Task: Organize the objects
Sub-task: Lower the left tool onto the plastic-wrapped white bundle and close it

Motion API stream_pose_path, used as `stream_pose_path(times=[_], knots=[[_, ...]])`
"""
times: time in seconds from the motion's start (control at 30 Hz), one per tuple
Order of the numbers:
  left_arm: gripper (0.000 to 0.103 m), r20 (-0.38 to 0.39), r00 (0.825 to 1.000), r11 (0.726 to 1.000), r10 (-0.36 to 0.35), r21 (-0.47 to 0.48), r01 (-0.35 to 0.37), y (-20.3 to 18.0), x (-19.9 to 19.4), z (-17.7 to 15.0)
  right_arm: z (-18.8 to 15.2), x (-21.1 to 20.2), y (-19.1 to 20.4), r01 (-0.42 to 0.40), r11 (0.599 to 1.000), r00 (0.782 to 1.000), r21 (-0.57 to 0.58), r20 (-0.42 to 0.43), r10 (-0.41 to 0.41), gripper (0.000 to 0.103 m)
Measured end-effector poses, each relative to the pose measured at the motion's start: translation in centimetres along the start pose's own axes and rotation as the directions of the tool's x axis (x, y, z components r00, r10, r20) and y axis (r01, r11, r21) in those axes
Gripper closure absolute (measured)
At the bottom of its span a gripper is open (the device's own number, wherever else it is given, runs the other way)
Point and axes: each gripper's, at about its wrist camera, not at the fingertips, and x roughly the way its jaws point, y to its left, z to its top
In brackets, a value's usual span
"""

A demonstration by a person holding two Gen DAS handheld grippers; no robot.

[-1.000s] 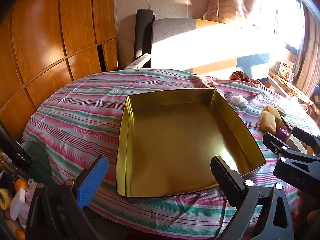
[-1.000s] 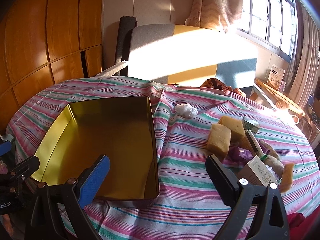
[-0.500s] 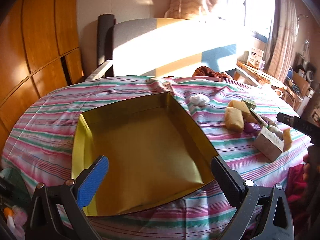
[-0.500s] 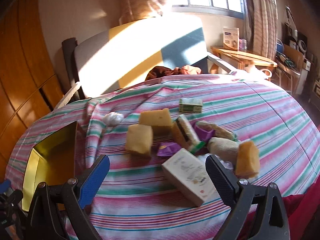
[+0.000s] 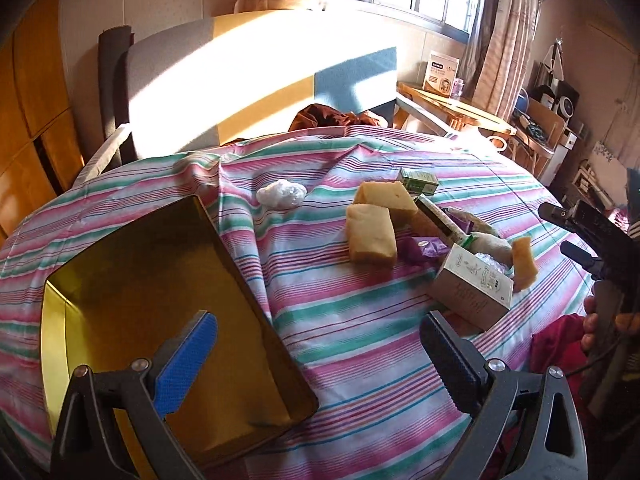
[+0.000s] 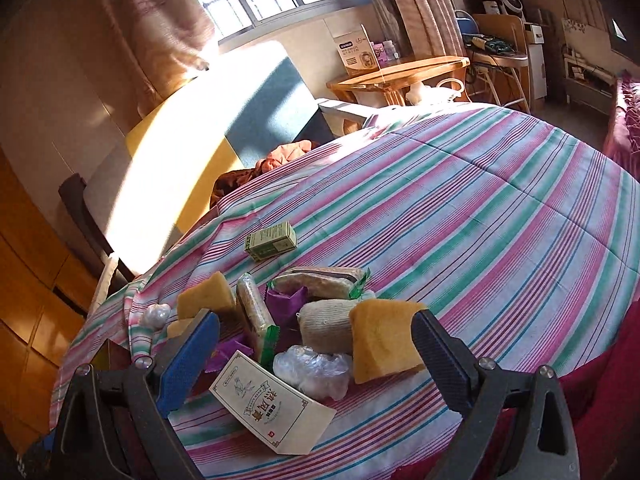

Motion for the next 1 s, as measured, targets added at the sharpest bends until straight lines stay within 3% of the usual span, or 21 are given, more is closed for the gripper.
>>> stream_pose_path(times=[0.13,0.33,0.53,0.77,0.93,0.97,1.0], knots=[[0.002,-0.030,1.000,1.000,0.002,0.007,-0.001,-0.7,2.5,1.9,0.0,-0.2,-0.2,-0.023,1.000,1.000,0.016,0.009,0.023,0.005],[0.010,-0.073,0.997,1.000,0.020,-0.009,-0.021,1.3,6.3,6.8,0.0,-0.2,0.4,-0.037,0.999,0.999,-0.003,0.012,0.037,0.005],[0.029,-0.122,0.988,0.994,0.097,0.066,-0.090,3.0,12.3,11.0,-0.1,0.1,0.6,-0.059,0.998,0.998,-0.017,-0.003,0.059,0.005],[0.032,-0.191,0.970,0.983,0.147,0.139,-0.121,3.4,18.7,12.9,-0.1,0.8,0.6,-0.080,0.997,0.996,-0.007,-0.036,0.080,0.005],[0.032,-0.254,0.956,0.987,0.148,0.099,-0.127,4.5,22.2,13.3,-0.1,1.1,0.6,-0.090,0.996,0.995,0.000,-0.051,0.090,0.005],[0.044,-0.267,0.955,0.990,0.132,0.083,-0.114,4.7,22.7,13.3,-0.2,1.2,0.6,-0.091,0.996,0.995,0.000,-0.052,0.091,0.005],[0.046,-0.272,0.955,0.992,0.116,0.072,-0.100,4.8,23.0,13.2,-0.2,1.2,0.6,-0.089,0.996,0.995,0.000,-0.051,0.089,0.005]])
